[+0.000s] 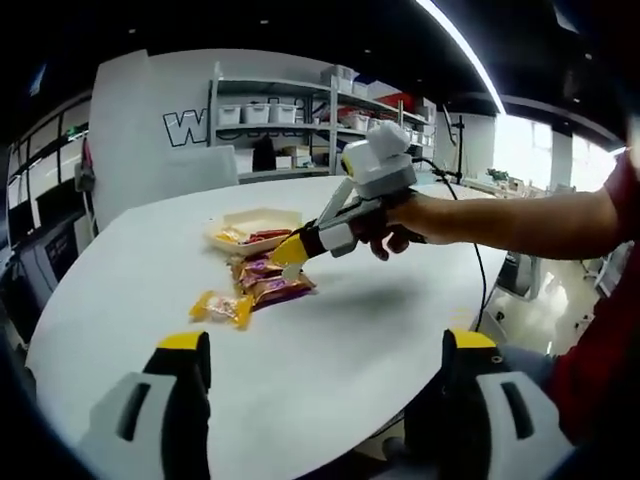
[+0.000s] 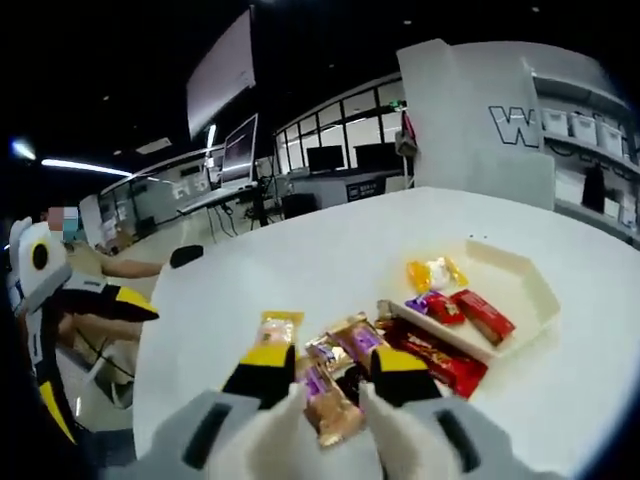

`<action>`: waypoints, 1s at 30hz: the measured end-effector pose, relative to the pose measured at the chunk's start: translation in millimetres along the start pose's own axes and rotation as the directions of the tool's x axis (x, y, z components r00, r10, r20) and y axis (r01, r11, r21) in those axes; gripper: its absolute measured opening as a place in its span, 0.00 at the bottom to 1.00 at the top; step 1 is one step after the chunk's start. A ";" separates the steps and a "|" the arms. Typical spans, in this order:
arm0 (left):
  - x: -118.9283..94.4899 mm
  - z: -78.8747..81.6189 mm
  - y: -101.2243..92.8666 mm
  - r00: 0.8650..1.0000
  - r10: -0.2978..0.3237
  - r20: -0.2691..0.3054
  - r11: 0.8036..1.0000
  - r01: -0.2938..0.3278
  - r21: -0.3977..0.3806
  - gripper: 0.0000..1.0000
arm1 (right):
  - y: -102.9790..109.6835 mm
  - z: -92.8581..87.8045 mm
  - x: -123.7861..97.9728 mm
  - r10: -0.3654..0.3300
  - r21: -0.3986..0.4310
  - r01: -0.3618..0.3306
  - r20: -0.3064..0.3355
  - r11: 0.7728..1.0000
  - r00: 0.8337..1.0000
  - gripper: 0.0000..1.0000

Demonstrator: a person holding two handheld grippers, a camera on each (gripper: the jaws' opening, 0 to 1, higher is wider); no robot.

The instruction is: Place the target food into the container with the food tongs after gripping and lifting it, then release it inside without dropping or visibly crushing the food.

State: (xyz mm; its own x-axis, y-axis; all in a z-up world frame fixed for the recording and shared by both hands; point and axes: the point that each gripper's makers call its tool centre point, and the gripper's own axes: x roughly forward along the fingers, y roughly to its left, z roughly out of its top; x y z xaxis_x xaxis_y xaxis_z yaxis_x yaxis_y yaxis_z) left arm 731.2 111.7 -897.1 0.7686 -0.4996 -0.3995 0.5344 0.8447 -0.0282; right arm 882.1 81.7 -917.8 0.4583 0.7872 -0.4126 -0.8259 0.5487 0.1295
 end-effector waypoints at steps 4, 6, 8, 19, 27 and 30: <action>-0.9 -2.3 1.4 1.000 0.003 -0.005 1.000 -0.003 -0.002 0.94 | 0.6 -1.4 -0.4 0.003 0.000 -0.003 -0.003 1.000 1.000 0.25; -0.9 -2.9 1.2 1.000 0.002 -0.006 1.000 -0.002 -0.002 0.93 | 2.4 -4.4 -2.6 0.006 0.008 -0.006 -0.011 1.000 1.000 0.25; -0.8 -3.3 1.1 1.000 0.001 -0.006 1.000 -0.001 -0.002 0.93 | 3.6 -5.5 -4.2 0.008 0.009 -0.008 -0.014 1.000 1.000 0.25; 1.4 -2.2 -0.6 1.000 -0.008 -0.005 1.000 0.008 0.003 0.93 | 12.5 -13.1 -13.2 0.006 0.006 -0.005 -0.030 1.000 1.000 0.25; 0.6 -8.0 -2.0 1.000 -0.009 -0.016 1.000 0.009 0.001 0.93 | 20.0 -3.9 -1.9 0.008 -0.062 -0.009 -0.022 0.998 1.000 0.26; -0.4 -9.9 -0.5 1.000 -0.006 -0.019 1.000 0.005 -0.001 0.93 | 20.8 -6.6 4.6 0.005 -0.102 -0.008 -0.038 0.995 0.999 0.26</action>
State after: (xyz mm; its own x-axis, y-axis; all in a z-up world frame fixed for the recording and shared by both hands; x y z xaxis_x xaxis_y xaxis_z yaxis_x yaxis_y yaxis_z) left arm 727.1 113.4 -905.9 0.7588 -0.5005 -0.4169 0.5382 0.8422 -0.0315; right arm 864.9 94.9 -922.9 0.4417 0.7784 -0.4462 -0.8590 0.5103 0.0400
